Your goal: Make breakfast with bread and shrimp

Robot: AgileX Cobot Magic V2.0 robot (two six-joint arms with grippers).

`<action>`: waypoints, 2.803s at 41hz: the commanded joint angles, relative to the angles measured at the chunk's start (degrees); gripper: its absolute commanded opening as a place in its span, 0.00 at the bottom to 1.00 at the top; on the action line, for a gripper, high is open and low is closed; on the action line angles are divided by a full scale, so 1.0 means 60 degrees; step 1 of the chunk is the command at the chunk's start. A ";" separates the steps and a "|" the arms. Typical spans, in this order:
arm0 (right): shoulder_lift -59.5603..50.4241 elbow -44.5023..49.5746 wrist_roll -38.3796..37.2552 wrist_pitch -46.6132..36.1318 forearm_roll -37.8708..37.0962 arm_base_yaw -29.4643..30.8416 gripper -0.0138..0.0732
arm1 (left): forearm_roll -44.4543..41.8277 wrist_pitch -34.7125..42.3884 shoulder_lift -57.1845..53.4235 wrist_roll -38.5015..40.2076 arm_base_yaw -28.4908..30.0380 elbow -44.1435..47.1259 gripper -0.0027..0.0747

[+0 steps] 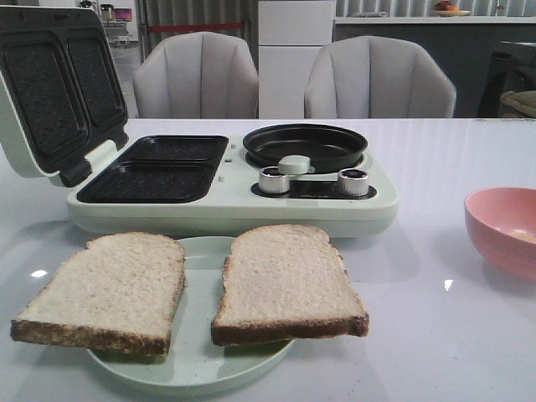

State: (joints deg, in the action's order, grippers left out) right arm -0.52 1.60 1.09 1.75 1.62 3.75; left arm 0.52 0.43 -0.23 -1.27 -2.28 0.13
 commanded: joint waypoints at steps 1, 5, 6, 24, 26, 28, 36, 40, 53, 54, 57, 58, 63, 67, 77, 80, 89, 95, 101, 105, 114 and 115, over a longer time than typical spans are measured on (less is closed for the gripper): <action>-0.0218 -0.0160 0.0023 -0.0912 -0.0069 0.0007 0.18 | 0.0007 0.0769 -0.0203 0.0084 -0.0026 0.0052 0.16; -0.0218 -0.0160 0.0023 -0.0912 -0.0069 0.0007 0.18 | 0.0007 0.0769 -0.0203 0.0084 -0.0026 0.0052 0.16; -0.0218 -0.0160 0.0023 -0.0912 -0.0069 0.0007 0.18 | 0.0007 0.0769 -0.0203 0.0084 -0.0026 0.0052 0.16; -0.0218 -0.0160 0.0023 -0.0912 -0.0069 0.0007 0.18 | 0.0007 0.0769 -0.0203 0.0084 -0.0026 0.0052 0.16; -0.0218 -0.0160 0.0023 -0.0912 -0.0069 0.0007 0.18 | 0.0007 0.0769 -0.0203 0.0084 -0.0026 0.0052 0.16; -0.0218 -0.0160 0.0023 -0.0912 -0.0069 0.0007 0.18 | 0.0007 0.0769 -0.0203 0.0084 -0.0026 0.0052 0.16; -0.0218 -0.0169 0.0062 -0.0997 -0.0111 0.0007 0.18 | -0.0087 0.0801 -0.0203 0.0084 -0.0026 0.0052 0.16; -0.0218 -0.0381 0.0062 -0.0899 -0.0056 0.0007 0.18 | -0.0036 0.1018 -0.0203 0.0084 -0.0026 -0.0041 0.16; 0.0092 -0.3440 0.0062 0.1177 -0.0093 0.0007 0.18 | 0.0004 0.0007 0.0011 0.0084 -0.0026 -0.2594 0.16; 0.0247 -0.3759 0.0062 0.1373 -0.0093 0.0007 0.18 | 0.0004 -0.0192 0.0103 0.0084 -0.0026 -0.2852 0.16; 0.0781 -0.4544 0.0062 0.1934 -0.0093 0.0007 0.18 | 0.0004 -0.0990 0.0439 0.0084 -0.0026 -0.3823 0.16; 0.0960 -0.4848 0.0062 0.2178 -0.0093 0.0007 0.18 | 0.0004 -0.1296 0.0607 0.0084 -0.0026 -0.4087 0.16; 0.2047 -0.6042 0.0062 0.3301 -0.0093 0.0007 0.18 | 0.0004 -0.2491 0.1483 0.0084 -0.0026 -0.5569 0.16; 0.2823 -0.6540 0.0062 0.3916 -0.0093 0.0007 0.18 | 0.0004 -0.3348 0.2093 0.0084 -0.0026 -0.6297 0.16; 0.4325 -0.6523 0.0062 0.4697 -0.0093 0.0007 0.18 | 0.0004 -0.4148 0.3236 0.0084 -0.0026 -0.6265 0.16; 0.4751 -0.6523 0.0062 0.4922 -0.0093 0.0007 0.18 | 0.0004 -0.4289 0.3496 0.0084 -0.0026 -0.6094 0.16; 0.5846 -0.6523 0.0062 0.5360 -0.0093 0.0007 0.18 | 0.0114 -0.4433 0.3961 0.0084 -0.0026 -0.5446 0.16; 0.6459 -0.6523 0.0062 0.5500 -0.0093 0.0007 0.18 | 0.0396 -0.4594 0.4203 0.0084 -0.0026 -0.5261 0.17; 0.6859 -0.6523 0.0062 0.5580 -0.0093 0.0007 0.33 | 0.0396 -0.4718 0.4472 0.0084 -0.0026 -0.5261 0.37; 0.7015 -0.6523 0.0062 0.5571 -0.0093 0.0007 0.55 | 0.0396 -0.4739 0.4635 0.0084 -0.0026 -0.5261 0.68; 0.7015 -0.6523 0.0062 0.5579 -0.0093 0.0007 0.74 | 0.0365 -0.4763 0.5101 -0.0320 -0.0050 -0.5261 0.84; 0.7015 -0.6523 0.0062 0.5579 -0.0093 0.0007 0.74 | 0.0363 -0.4742 0.5172 -0.0396 -0.0106 -0.5261 0.84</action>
State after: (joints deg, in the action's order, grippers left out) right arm 41.45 -35.70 1.16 38.68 1.37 3.75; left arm 2.23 -32.29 29.36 -2.20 -2.28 -29.89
